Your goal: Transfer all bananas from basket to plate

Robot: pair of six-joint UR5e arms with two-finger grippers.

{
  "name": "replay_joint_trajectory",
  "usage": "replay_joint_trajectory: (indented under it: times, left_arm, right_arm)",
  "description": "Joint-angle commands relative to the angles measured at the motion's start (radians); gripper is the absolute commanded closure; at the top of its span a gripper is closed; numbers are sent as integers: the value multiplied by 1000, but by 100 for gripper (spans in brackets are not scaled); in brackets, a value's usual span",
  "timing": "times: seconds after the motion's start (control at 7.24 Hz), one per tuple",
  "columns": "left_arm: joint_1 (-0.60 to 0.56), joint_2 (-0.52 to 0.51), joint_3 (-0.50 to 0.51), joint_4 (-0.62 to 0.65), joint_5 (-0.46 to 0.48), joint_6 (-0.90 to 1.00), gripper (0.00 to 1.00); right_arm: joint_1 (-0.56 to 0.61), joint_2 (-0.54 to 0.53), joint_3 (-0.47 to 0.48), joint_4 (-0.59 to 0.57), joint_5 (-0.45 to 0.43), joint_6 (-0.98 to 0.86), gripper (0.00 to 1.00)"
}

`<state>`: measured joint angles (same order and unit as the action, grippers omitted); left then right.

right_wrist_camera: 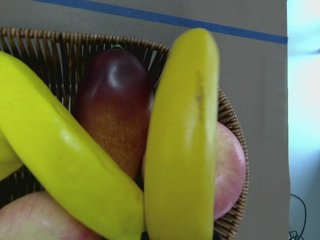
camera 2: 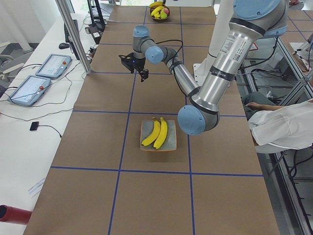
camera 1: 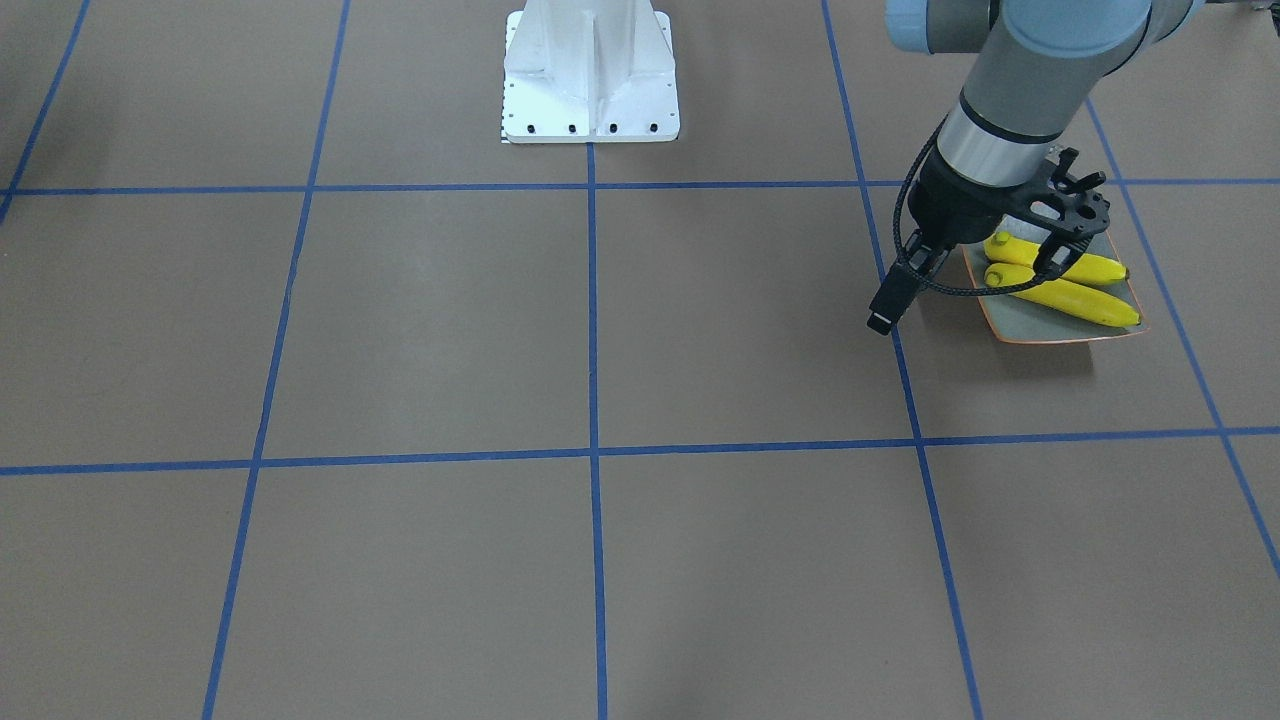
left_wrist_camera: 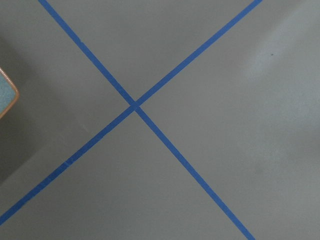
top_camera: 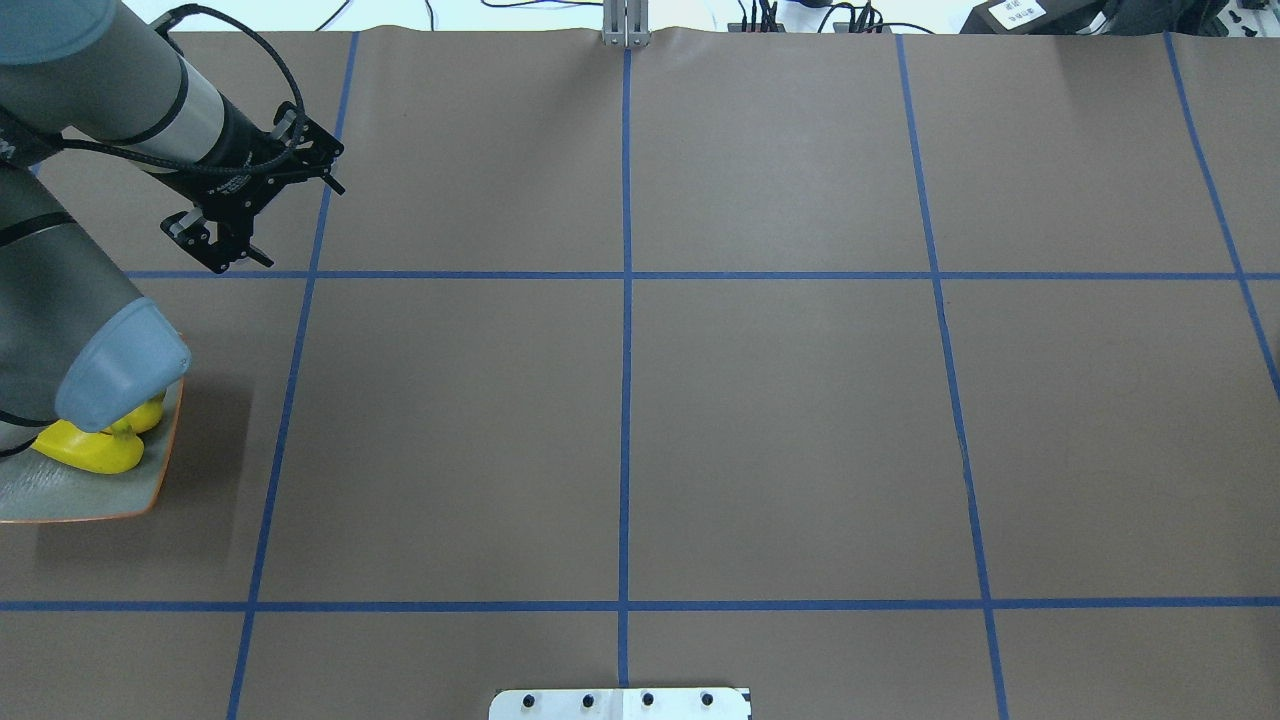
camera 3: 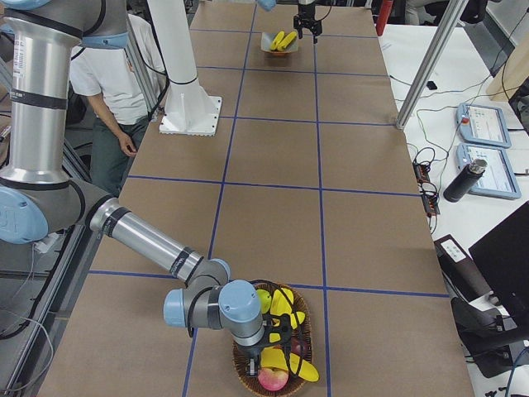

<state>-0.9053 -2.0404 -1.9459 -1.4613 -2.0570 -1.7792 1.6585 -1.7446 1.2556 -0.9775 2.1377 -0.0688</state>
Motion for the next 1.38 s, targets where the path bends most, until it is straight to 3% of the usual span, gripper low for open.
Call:
replay_joint_trajectory:
  times: [0.0, 0.28, 0.55, 0.83, 0.97, 1.24]
  left_arm:
    - [3, 0, 2, -1, 0, 0, 0]
    - [17, -3, 8, -29, 0, -6, 0]
    - [22, -6, 47, -129, 2, -48, 0]
    - [49, -10, 62, -184, 2, -52, 0]
    - [55, -12, 73, -235, 2, -75, 0]
    - [75, -105, 140, -304, 2, -120, 1]
  right_arm:
    - [29, 8, 54, -4, 28, -14, 100]
    - [75, 14, 103, -13, 53, -54, 100]
    - [61, 20, 274, -172, 92, -46, 100]
    - [-12, 68, 378, -307, 264, -4, 100]
    - [-81, 95, 422, -300, 353, 162, 100]
    - [-239, 152, 534, -296, 379, 413, 100]
